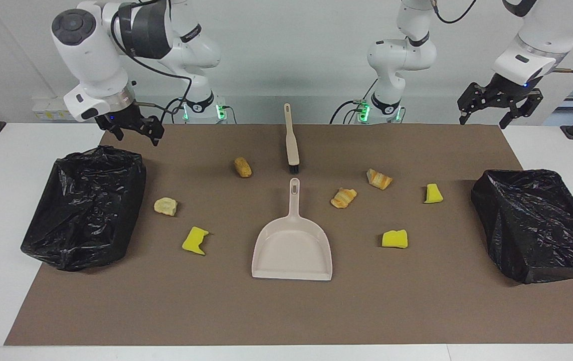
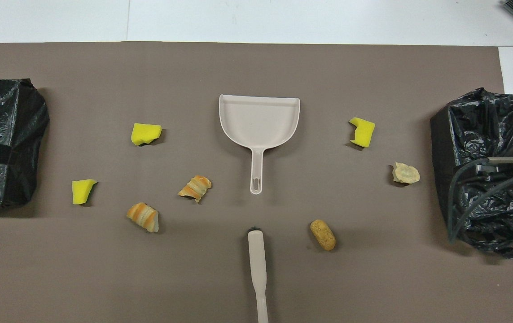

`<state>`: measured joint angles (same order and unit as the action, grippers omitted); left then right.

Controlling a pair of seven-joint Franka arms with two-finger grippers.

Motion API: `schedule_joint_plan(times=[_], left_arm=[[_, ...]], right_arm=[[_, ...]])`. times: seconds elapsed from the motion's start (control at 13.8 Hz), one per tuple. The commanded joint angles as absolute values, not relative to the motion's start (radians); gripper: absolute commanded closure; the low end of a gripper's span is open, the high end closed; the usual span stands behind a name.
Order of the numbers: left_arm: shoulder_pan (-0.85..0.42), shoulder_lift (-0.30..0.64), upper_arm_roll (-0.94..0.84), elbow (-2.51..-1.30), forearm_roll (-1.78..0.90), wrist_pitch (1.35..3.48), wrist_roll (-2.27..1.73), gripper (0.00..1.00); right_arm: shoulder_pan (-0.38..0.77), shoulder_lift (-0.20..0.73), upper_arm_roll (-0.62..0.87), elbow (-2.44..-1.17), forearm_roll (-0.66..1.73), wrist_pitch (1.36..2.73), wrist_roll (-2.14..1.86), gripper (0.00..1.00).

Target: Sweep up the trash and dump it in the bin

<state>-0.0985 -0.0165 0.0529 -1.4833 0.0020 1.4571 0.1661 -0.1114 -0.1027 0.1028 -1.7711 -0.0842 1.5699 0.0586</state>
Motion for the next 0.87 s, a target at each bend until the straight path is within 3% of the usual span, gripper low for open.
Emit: schedule_joint_plan(times=[0.0,0.29,0.8], left_arm=[[-0.114,-0.025,0.069,-1.489,-0.011,1.454,0.178,0.0],[-0.115,-0.032,0.067,-1.483,-0.008,1.45,0.167,0.0],[-0.129,-0.092,0.054,-1.563,-0.011,1.46,0.161,0.0]], right_arm=[[-0.136,-0.034,0.1,-1.671,-0.06,1.549,-0.041,0.0],[-0.136,0.086,0.1,-1.477,-0.063,1.459,-0.043,0.0],[-0.126,0.089,0.097,-1.474,-0.045,1.456,-0.028,0.0]])
